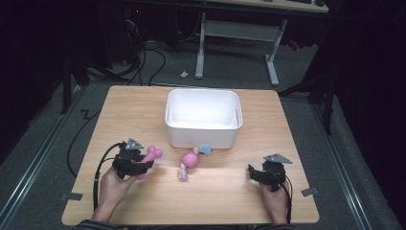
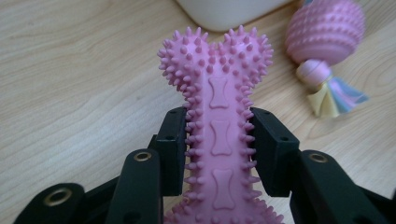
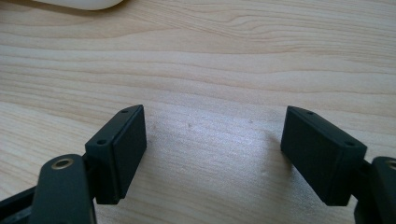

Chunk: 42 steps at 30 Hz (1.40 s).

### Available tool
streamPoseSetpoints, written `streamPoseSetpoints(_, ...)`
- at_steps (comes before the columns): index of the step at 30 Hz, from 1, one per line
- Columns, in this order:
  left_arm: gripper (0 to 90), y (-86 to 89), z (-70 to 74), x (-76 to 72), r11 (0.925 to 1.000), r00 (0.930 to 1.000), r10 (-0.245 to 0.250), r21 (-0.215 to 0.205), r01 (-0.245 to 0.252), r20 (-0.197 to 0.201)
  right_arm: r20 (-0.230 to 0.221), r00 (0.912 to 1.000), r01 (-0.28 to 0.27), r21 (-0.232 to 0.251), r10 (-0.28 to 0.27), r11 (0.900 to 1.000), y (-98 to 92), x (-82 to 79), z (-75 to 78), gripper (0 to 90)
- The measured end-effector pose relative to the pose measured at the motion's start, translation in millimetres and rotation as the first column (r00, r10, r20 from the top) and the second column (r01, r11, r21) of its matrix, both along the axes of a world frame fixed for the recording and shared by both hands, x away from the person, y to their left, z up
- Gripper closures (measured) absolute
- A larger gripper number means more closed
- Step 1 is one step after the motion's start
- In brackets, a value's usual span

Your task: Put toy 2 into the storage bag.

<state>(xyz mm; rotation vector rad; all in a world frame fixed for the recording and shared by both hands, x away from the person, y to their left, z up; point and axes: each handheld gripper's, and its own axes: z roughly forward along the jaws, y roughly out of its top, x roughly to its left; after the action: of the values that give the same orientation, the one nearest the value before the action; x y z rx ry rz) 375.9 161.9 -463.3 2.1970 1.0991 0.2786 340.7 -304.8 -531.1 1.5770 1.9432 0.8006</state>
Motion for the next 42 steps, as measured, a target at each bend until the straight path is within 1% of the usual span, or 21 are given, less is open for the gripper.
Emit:
streamPoseSetpoints(1, 58.7, -0.3, 4.8, 0.6, 1.0000, 1.0000, -0.004, -0.006, 0.004, 0.005, -0.001, 1.0000, 0.001, 0.000, -0.001, 1.000, 0.0, -0.1, 0.1, 22.6)
streamPoseSetpoints(2, 58.7, -0.3, 4.8, 0.6, 1.0000, 1.0000, -0.004, -0.006, 0.004, 0.005, -0.001, 1.0000, 0.001, -0.001, -0.001, 1.000, 0.0, -0.2, 0.1, 22.6)
streamPoseSetpoints(3, 58.7, -1.1, 9.7, 1.6, 0.9999, 0.9999, -0.009, -0.009, 0.009, 0.012, -0.002, 1.0000, 0.001, 0.000, -0.001, 1.000, 0.0, -0.1, 0.1, 22.6)
streamPoseSetpoints(4, 58.7, -1.1, 9.7, 1.6, 0.9999, 0.9999, -0.009, -0.009, 0.009, 0.012, -0.002, 1.0000, 0.001, 0.000, -0.001, 1.000, 0.0, -0.1, 0.1, 22.6)
streamPoseSetpoints(8, 58.7, -2.7, 20.0, 3.6, 0.9997, 0.9996, -0.020, -0.012, 0.020, 0.021, -0.002, 1.0000, 0.002, 0.000, -0.002, 1.000, 0.1, -0.2, 0.1, 22.6)
streamPoseSetpoints(9, 58.7, -2.8, 22.0, 4.1, 0.9995, 0.9995, -0.022, -0.021, 0.023, 0.020, -0.002, 1.0000, 0.001, 0.000, -0.001, 1.000, 0.0, -0.2, 0.1, 22.6)
streamPoseSetpoints(10, 58.7, -2.8, 22.0, 4.1, 0.9995, 0.9995, -0.022, -0.021, 0.023, 0.020, -0.002, 1.0000, 0.001, 0.000, -0.001, 1.000, 0.0, -0.2, 0.1, 22.6)
streamPoseSetpoints(12, 58.7, -4.5, 28.7, 5.2, 0.9988, 0.9992, -0.031, -0.036, 0.032, 0.024, -0.002, 1.0000, 0.002, 0.000, -0.002, 1.000, 0.1, -0.2, 0.1, 22.6)
streamPoseSetpoints(17, 58.7, -7.4, 40.5, 8.1, 0.9978, 0.9980, -0.050, -0.042, 0.052, 0.039, -0.002, 1.0000, 0.001, -0.001, -0.001, 1.000, 0.0, -0.2, 0.1, 22.6)
streamPoseSetpoints(19, 58.7, -8.4, 45.0, 8.6, 0.9975, 0.9971, -0.055, -0.042, 0.057, 0.052, -0.002, 1.0000, 0.001, -0.001, -0.001, 1.000, 0.0, -0.2, 0.1, 22.6)
streamPoseSetpoints(20, 58.7, -8.6, 47.0, 9.0, 0.9973, 0.9970, -0.058, -0.043, 0.060, 0.051, -0.002, 1.0000, 0.001, 0.000, -0.001, 1.000, 0.0, -0.3, 0.1, 22.6)
streamPoseSetpoints(22, 58.7, -9.3, 49.8, 10.0, 0.9970, 0.9970, -0.057, -0.049, 0.060, 0.051, -0.001, 1.0000, 0.000, -0.002, 0.000, 1.000, -0.1, -0.3, 0.0, 22.6)
streamPoseSetpoints(26, 58.7, -11.5, 53.0, 12.8, 0.9973, 0.9971, -0.056, -0.046, 0.058, 0.051, 0.000, 1.0000, 0.000, -0.001, 0.000, 1.000, -0.1, -0.2, -0.1, 22.6)
streamPoseSetpoints(28, 58.7, -11.6, 54.0, 13.7, 0.9968, 0.9970, -0.059, -0.051, 0.061, 0.050, -0.002, 1.0000, 0.000, -0.002, 0.000, 1.000, -0.1, -0.3, 0.1, 22.6)
streamPoseSetpoints(29, 58.7, -12.6, 56.5, 14.9, 0.9958, 0.9968, -0.065, -0.062, 0.068, 0.046, -0.001, 1.0000, 0.000, -0.003, 0.000, 1.000, -0.2, -0.3, 0.0, 22.6)
streamPoseSetpoints(32, 58.7, -14.6, 60.6, 15.2, 0.9958, 0.9960, -0.071, -0.053, 0.074, 0.055, -0.001, 1.0000, 0.000, -0.002, 0.000, 1.000, -0.1, -0.3, 0.0, 22.6)
streamPoseSetpoints(35, 58.7, -18.0, 71.4, 17.7, 0.9938, 0.9943, -0.084, -0.067, 0.089, 0.065, -0.001, 1.0000, 0.000, -0.002, 0.000, 1.000, -0.1, -0.3, 0.0, 22.6)
streamPoseSetpoints(38, 58.7, -23.0, 82.0, 21.0, 0.9925, 0.9917, -0.101, -0.060, 0.106, 0.079, -0.001, 1.0000, 0.000, -0.002, 0.000, 1.000, -0.1, -0.3, 0.0, 22.6)
streamPoseSetpoints(40, 58.7, -24.5, 84.2, 21.5, 0.9923, 0.9913, -0.104, -0.059, 0.109, 0.081, -0.001, 1.0000, 0.000, -0.003, 0.000, 1.000, -0.1, -0.3, 0.0, 22.6)
streamPoseSetpoints(42, 58.7, -28.2, 90.7, 23.2, 0.9914, 0.9891, -0.115, -0.053, 0.120, 0.093, -0.001, 1.0000, 0.000, -0.003, 0.000, 1.000, -0.1, -0.3, 0.0, 22.6)
